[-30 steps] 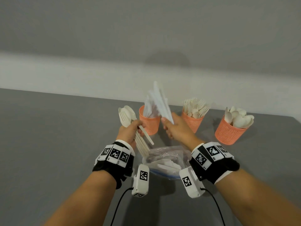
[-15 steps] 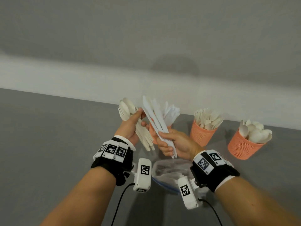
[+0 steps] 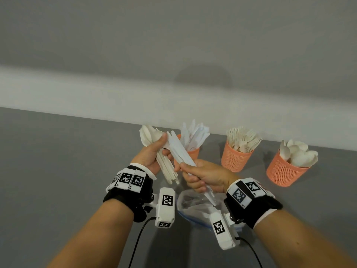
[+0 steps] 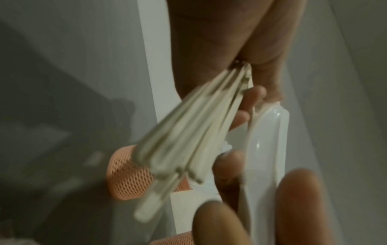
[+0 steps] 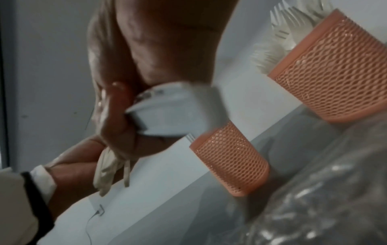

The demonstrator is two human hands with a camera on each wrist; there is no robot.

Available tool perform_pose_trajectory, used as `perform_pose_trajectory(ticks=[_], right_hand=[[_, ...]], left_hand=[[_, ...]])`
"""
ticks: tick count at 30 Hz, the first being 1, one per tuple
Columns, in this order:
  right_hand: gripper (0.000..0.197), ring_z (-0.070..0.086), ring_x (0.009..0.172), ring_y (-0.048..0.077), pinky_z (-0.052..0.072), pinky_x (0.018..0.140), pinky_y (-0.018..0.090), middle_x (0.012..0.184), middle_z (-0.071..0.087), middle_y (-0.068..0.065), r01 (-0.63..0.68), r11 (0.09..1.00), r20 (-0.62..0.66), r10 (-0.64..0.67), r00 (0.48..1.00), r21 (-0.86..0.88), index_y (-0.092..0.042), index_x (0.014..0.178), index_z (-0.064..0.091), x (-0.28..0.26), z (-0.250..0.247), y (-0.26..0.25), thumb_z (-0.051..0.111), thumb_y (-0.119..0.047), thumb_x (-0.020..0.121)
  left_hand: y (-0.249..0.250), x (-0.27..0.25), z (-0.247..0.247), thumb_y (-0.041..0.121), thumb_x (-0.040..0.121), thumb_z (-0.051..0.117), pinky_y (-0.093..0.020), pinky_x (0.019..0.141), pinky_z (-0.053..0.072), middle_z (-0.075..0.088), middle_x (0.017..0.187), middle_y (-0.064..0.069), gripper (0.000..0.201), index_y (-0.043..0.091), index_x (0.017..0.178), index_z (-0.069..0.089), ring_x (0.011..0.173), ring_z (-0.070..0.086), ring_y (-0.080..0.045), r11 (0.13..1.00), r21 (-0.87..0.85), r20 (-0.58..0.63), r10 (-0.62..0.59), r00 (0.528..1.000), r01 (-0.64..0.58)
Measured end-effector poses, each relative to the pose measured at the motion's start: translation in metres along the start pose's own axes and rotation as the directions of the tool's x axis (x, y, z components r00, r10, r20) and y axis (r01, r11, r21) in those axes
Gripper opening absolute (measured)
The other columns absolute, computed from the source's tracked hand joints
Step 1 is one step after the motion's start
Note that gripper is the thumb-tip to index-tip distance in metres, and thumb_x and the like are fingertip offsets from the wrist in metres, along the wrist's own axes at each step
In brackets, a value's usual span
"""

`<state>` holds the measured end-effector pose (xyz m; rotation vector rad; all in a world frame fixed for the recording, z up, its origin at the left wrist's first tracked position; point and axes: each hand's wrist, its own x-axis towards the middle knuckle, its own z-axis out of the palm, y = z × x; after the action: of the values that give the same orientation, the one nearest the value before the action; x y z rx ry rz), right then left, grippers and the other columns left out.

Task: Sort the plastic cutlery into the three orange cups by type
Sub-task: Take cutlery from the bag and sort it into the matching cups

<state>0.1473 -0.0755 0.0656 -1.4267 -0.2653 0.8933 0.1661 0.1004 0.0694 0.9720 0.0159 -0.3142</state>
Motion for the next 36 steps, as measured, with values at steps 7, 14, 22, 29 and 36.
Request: perform_pose_trajectory(ticks=[7, 14, 22, 29, 36], right_hand=[[0.019, 0.028, 0.039, 0.003, 0.029, 0.039, 0.015, 0.055, 0.031, -0.006, -0.031, 0.983, -0.034, 0.025, 0.999, -0.183, -0.018, 0.101, 0.055, -0.015, -0.024, -0.004, 0.041, -0.031, 0.097], [0.019, 0.047, 0.064, 0.010, 0.046, 0.069, 0.016, 0.067, 0.043, -0.002, 0.488, 0.787, -0.582, -0.611, 0.537, -0.377, -0.019, 0.118, 0.039, 0.022, -0.038, -0.061, 0.032, -0.025, 0.101], [0.015, 0.059, 0.085, 0.015, 0.051, 0.082, 0.027, 0.091, 0.054, 0.003, 0.507, 0.758, -0.670, -0.627, 0.397, -0.410, -0.015, 0.110, 0.039, 0.080, -0.039, -0.045, 0.044, -0.022, 0.097], [0.015, 0.059, 0.094, 0.022, 0.051, 0.087, 0.035, 0.101, 0.057, 0.007, 0.459, 0.780, -0.722, -0.599, 0.347, -0.426, -0.019, 0.105, 0.038, 0.094, -0.042, -0.036, 0.049, -0.018, 0.095], [0.006, 0.053, 0.073, 0.002, 0.043, 0.072, 0.015, 0.082, 0.047, -0.016, 0.449, 0.700, -0.656, -0.701, 0.280, -0.555, -0.016, 0.100, 0.037, 0.092, -0.046, -0.043, 0.038, -0.021, 0.100]], left_hand=[[0.016, 0.010, -0.039, 0.027, 0.091, 0.056, -0.016, 0.042, 0.044, 0.055, 0.044, 0.006, 0.020, 0.011, 0.082, 0.052, 0.038, 0.046, -0.004, 0.974, -0.107, -0.462, 0.130, 0.877, -0.201], [0.008, 0.009, -0.026, 0.022, 0.095, 0.050, -0.019, 0.053, 0.051, 0.060, 0.052, 0.006, 0.021, 0.016, 0.075, 0.052, 0.054, 0.062, -0.005, 0.972, -0.052, -0.330, 0.198, 0.923, -0.227], [0.003, 0.010, -0.017, 0.020, 0.093, 0.051, -0.019, 0.051, 0.050, 0.061, 0.057, 0.006, 0.019, 0.018, 0.075, 0.052, 0.055, 0.060, -0.004, 0.969, 0.045, -0.272, 0.245, 0.931, -0.241], [-0.001, 0.014, -0.017, 0.017, 0.093, 0.053, -0.019, 0.053, 0.051, 0.061, 0.058, 0.004, 0.012, 0.017, 0.081, 0.053, 0.054, 0.060, -0.005, 0.969, 0.044, -0.277, 0.245, 0.929, -0.242], [-0.006, 0.023, -0.011, 0.017, 0.092, 0.054, -0.018, 0.050, 0.049, 0.060, 0.056, 0.003, 0.013, 0.015, 0.079, 0.053, 0.052, 0.059, -0.006, 0.975, 0.025, -0.278, 0.217, 0.936, -0.219]])
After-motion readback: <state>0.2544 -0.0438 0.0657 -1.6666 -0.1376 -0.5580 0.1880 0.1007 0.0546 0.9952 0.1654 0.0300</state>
